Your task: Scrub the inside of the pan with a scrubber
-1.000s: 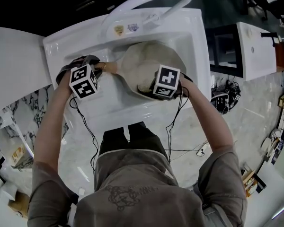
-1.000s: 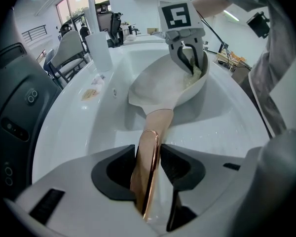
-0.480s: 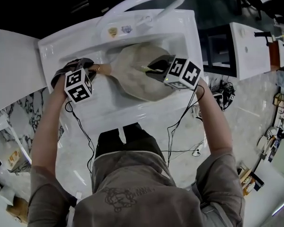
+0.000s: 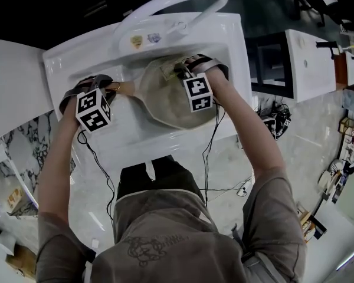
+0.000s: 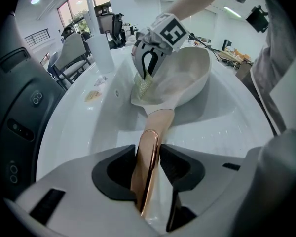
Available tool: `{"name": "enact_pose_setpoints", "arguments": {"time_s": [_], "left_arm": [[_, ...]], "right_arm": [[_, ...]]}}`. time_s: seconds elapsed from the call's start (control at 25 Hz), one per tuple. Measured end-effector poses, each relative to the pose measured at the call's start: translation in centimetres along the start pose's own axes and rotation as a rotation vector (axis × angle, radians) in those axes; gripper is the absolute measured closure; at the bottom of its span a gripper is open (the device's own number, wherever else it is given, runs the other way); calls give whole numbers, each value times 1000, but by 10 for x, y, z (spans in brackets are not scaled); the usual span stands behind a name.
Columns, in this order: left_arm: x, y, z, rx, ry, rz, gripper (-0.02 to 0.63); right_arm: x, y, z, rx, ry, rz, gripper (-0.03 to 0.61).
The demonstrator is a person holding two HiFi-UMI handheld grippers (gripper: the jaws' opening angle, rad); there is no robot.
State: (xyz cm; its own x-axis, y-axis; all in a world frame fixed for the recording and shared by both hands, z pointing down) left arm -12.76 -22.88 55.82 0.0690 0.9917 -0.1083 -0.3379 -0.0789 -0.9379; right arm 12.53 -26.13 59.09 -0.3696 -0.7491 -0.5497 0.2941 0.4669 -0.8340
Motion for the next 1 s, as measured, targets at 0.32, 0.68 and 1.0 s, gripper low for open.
{"name": "enact_pose_setpoints", "arguments": {"time_s": [0.32,0.68,1.0], "left_arm": [[0,-2,0,1,0,-1,453],[1,-2,-1,-10,6,-1,453],[-1,-3,-2,-11,5,-1,453]], "right_arm": [[-35,-19,24,-114,23,-166,512],[-58,13,46,-240,-240,-546,513],[-60,38,27,-103,-759,-879,516]]}}
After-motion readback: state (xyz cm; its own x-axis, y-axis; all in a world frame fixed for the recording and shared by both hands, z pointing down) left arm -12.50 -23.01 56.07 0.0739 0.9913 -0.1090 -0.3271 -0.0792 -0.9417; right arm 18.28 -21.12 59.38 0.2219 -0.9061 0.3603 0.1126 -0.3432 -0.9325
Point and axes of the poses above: the fingertips, and each gripper's own axes: y backward along the fingers, x to its right, z out of its underside, the point moved 10 cm from there along y, backward along the fingers, and after that the axes turned 15 degrees about z, right-handed, at the moved point
